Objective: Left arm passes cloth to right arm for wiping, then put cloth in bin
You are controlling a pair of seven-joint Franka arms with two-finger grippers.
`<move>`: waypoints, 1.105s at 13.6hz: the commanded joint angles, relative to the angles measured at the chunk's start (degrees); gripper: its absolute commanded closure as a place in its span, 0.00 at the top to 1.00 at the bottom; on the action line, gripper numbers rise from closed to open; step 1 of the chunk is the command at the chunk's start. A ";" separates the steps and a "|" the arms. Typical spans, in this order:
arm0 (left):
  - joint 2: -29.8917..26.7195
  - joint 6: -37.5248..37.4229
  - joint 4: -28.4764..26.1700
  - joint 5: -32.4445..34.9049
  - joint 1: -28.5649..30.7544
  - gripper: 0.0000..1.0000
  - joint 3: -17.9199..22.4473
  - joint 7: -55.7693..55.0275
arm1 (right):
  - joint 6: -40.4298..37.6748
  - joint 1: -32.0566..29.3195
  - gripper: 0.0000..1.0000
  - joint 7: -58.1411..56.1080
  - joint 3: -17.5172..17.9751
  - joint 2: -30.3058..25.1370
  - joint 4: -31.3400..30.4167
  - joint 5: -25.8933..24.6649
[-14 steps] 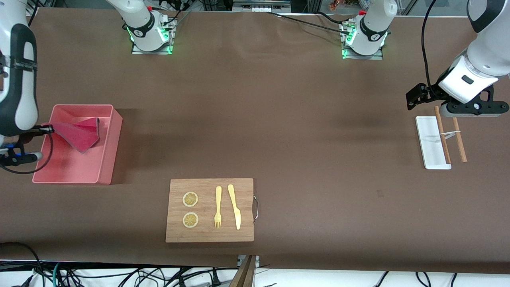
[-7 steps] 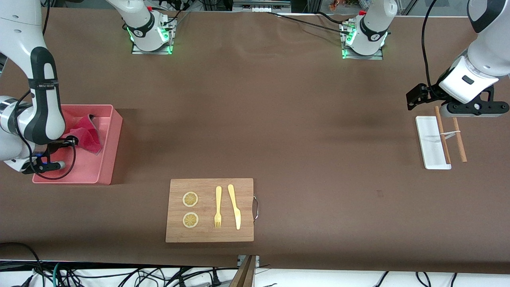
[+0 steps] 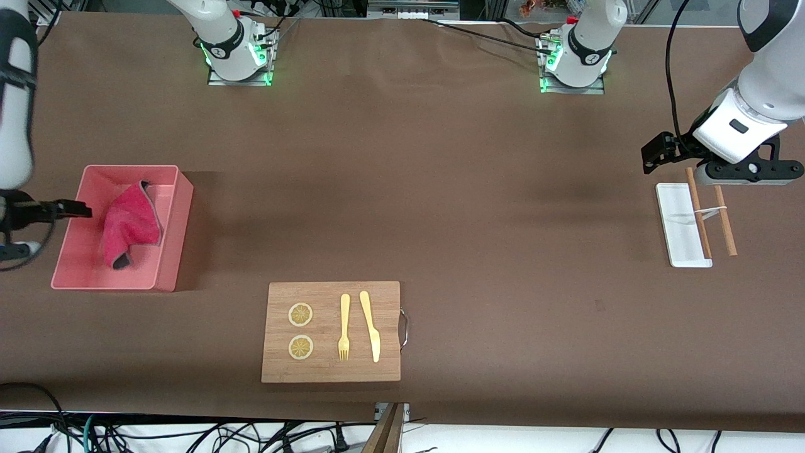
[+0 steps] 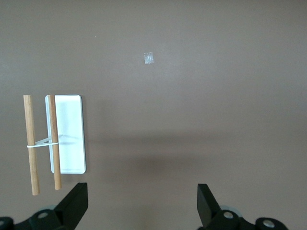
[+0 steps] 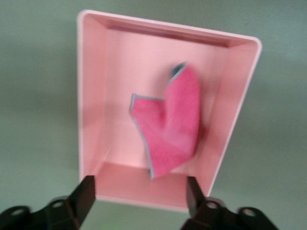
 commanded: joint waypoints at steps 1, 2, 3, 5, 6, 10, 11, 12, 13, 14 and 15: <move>0.65 -0.62 1.41 -0.41 0.38 1.00 -0.19 1.08 | -4.14 -0.20 1.00 7.46 2.64 -4.50 1.13 0.02; 0.65 -0.62 1.41 -0.49 0.38 1.00 -0.19 1.17 | -4.67 -0.11 1.00 11.77 4.66 -6.87 0.52 -0.24; 0.65 -0.62 1.41 -0.49 0.47 1.00 -0.19 1.17 | -5.55 -0.11 1.00 15.81 6.77 -8.72 0.25 -0.33; 0.65 -0.62 1.50 -0.23 0.47 1.00 -0.19 1.08 | -6.00 -0.11 1.00 17.96 10.72 -13.55 -1.59 -0.68; 0.65 -0.62 1.50 -0.23 0.47 1.00 -0.19 1.08 | -5.82 -0.11 1.00 17.87 11.35 -14.61 -2.21 -1.73; 0.74 -0.62 1.50 -0.23 0.38 1.00 -0.19 0.99 | -5.72 -0.46 1.00 17.44 13.80 -18.75 -2.39 -2.79; 0.65 -0.62 1.50 -0.23 0.38 1.00 -0.19 0.99 | -5.38 -0.64 1.00 17.69 15.73 -20.23 -3.87 -3.32; 0.65 -0.62 1.50 -0.23 0.38 1.00 -0.19 1.08 | -5.55 -0.90 1.00 17.61 16.80 -20.51 -4.40 -6.19; 0.65 -0.62 1.50 -0.23 0.29 1.00 -0.28 0.99 | -6.16 -0.99 1.00 18.04 18.90 -20.86 -4.41 -9.09; 0.65 -0.62 1.50 -0.23 0.29 1.00 -0.28 0.99 | -6.87 -1.34 1.00 18.22 19.87 -21.56 -4.41 -9.56; 0.65 -0.62 1.50 -0.23 0.20 1.00 -0.28 0.99 | -8.27 -1.69 1.00 18.22 20.06 -21.74 -4.24 -9.47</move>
